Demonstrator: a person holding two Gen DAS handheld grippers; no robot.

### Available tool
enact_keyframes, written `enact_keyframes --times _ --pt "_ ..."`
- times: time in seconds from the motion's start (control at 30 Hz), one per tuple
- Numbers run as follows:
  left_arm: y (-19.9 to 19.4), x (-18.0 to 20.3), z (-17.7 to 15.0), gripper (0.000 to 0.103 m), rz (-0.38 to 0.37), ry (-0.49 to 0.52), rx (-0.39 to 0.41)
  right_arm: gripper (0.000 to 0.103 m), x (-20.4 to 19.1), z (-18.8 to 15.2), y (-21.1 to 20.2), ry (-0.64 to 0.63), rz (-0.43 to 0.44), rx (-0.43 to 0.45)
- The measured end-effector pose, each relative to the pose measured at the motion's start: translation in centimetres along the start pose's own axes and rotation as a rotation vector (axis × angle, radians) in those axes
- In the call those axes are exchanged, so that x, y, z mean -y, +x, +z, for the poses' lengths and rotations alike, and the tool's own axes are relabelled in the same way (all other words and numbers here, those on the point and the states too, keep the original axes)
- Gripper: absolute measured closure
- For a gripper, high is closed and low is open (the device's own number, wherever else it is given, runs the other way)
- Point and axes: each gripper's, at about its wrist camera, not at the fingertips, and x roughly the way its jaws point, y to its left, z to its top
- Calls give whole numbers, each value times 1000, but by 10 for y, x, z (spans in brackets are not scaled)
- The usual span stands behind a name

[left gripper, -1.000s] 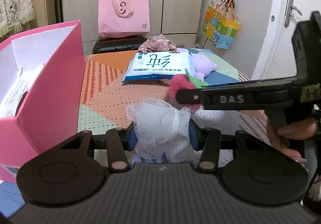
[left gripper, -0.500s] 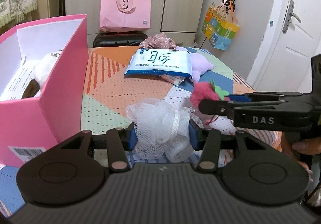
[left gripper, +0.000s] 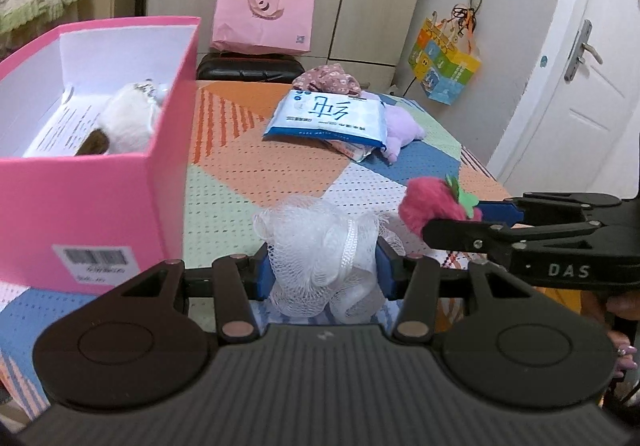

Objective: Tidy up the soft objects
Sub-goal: 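Carry the bath puff and strawberry plush over the pink box with both grippers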

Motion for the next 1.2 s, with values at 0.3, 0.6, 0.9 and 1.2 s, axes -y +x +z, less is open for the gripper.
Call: enact_keyframes --times 0.3,0.6,0.9,1.2 --pt "-26 -16 -4 56 0 -41 -17 55 -26 7 -7 -35 89 -56" --pt "-77 -32 -6 56 -27 -77 -21 55 -59 13 -20 -87 236 -130" --pt "-141 -42 8 56 41 -12 41 55 -99 39 -42 -184 340 -96" --pt "-163 -72 39 56 77 -30 126 54 -133 87 -29 -259 387 -28"
